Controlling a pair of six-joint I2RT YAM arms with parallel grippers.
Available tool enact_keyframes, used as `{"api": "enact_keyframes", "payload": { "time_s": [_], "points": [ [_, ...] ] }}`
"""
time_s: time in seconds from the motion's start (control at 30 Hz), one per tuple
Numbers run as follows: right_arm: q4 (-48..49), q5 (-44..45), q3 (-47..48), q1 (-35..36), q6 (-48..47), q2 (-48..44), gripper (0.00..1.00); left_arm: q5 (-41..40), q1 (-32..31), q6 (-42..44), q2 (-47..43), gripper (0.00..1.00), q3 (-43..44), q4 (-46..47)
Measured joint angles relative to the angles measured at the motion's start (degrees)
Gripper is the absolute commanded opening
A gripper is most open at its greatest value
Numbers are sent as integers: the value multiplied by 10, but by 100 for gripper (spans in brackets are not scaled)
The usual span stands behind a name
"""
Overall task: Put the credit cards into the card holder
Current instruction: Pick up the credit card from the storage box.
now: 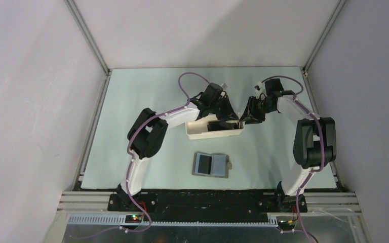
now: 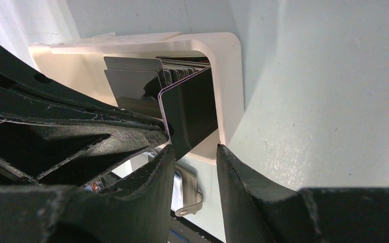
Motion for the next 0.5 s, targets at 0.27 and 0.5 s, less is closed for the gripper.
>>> {"api": "enact_keyframes", "payload": {
  "time_s": [0.27,0.5],
  "points": [
    [11,-4,0,1,8,8,35,0,1,2,0,7,0,-8],
    [14,-5,0,4,10,8,33,0,3,5,0,20,0,-10]
  ]
}}
